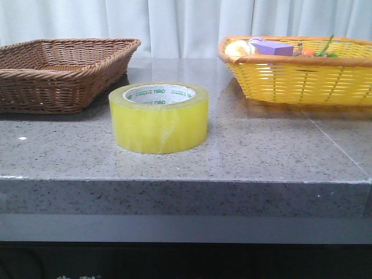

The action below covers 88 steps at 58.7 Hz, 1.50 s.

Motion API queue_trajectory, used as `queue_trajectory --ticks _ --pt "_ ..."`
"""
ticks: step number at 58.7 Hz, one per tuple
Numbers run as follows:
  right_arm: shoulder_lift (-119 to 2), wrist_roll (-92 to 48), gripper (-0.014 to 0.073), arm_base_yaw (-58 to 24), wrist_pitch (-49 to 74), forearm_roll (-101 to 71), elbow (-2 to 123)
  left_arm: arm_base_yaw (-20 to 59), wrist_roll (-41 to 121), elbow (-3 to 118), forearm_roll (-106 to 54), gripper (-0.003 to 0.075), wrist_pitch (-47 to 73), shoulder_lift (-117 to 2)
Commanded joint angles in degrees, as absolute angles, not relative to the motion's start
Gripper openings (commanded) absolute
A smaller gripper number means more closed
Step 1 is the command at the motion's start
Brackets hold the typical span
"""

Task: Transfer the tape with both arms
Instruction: 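Set the tape roll on the table and open the right gripper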

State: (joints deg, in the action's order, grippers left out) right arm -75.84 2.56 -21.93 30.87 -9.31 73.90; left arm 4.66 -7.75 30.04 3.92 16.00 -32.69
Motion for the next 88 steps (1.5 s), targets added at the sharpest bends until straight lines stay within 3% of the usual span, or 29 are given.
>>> queue_trajectory --ticks 1,18,45,55,69,88 --pt "-70.9 2.3 -0.0091 -19.4 26.2 -8.9 73.2 4.6 -8.1 32.3 3.9 0.0638 11.9 -33.1" --pt "-57.8 2.3 -0.0090 -10.3 16.5 -8.2 56.9 4.6 -8.1 32.3 3.9 0.0638 11.9 -33.1" --pt "-27.0 2.3 -0.0090 -9.9 2.5 -6.4 25.8 4.6 -8.1 32.3 3.9 0.0638 11.9 -33.1" --pt "-17.9 2.3 -0.0090 -9.9 2.5 -6.4 22.4 4.6 -8.1 32.3 3.6 0.0638 11.7 -33.1" --pt "-17.0 2.3 -0.0090 -9.9 3.4 -6.4 22.1 6.2 -8.1 33.4 1.0 0.0638 17.3 -33.8" --pt "-17.0 2.3 -0.0090 -9.9 3.4 -6.4 22.1 22.2 -8.1 46.0 -2.0 0.0638 35.1 -47.0"
